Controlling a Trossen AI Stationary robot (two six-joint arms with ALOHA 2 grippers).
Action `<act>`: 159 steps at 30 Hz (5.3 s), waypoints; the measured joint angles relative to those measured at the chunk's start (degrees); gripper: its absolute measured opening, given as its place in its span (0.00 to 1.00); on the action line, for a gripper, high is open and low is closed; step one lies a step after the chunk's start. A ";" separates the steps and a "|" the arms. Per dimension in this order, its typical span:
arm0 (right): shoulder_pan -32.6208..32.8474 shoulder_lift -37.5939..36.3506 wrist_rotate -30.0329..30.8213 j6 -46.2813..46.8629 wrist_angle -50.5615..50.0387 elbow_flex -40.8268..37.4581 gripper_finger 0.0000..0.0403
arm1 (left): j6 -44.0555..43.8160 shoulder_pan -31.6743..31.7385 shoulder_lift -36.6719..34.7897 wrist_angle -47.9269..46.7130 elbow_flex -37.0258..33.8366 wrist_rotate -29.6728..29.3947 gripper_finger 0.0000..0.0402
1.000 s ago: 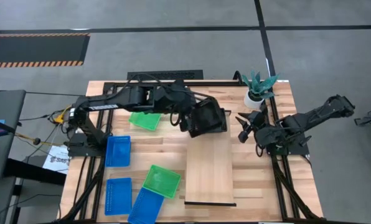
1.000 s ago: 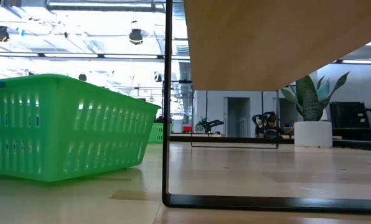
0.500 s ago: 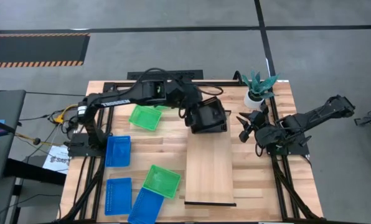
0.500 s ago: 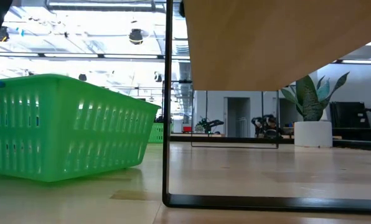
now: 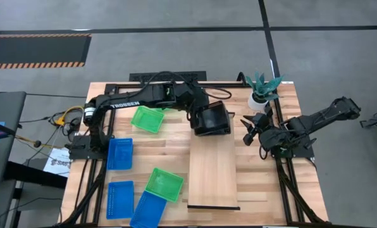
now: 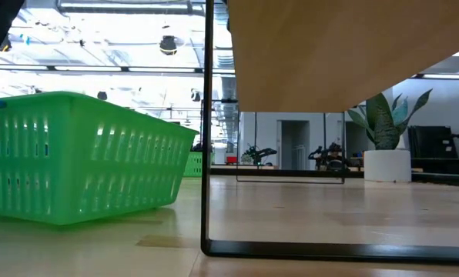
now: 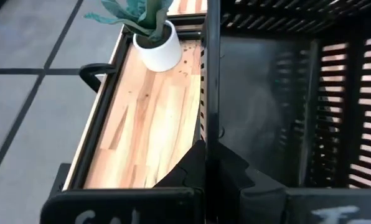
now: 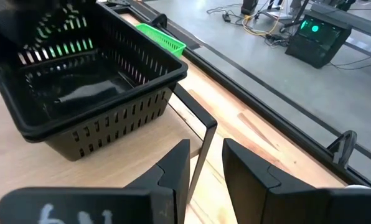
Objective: Stack baskets on shelf by color
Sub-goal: Stack the black bin into the stacked black bin on the shelf, then put the middle green bin on the shelf
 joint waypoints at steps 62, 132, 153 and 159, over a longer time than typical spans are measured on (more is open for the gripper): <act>1.23 -0.04 0.00 -0.04 -2.84 0.00 0.29 | -25.29 -12.79 0.52 7.22 -16.20 -10.22 0.00; 1.28 -0.03 -4.57 3.88 -6.70 0.04 0.29 | -55.78 0.66 -19.28 6.05 -59.69 -13.66 0.44; 1.28 -0.03 -5.09 5.03 -6.49 0.04 0.29 | -50.85 -0.08 -19.31 1.39 -58.02 -8.69 0.00; 1.28 -0.04 -5.09 5.06 -6.49 0.04 0.29 | -50.69 -4.29 -19.31 -5.87 -49.81 -10.25 0.00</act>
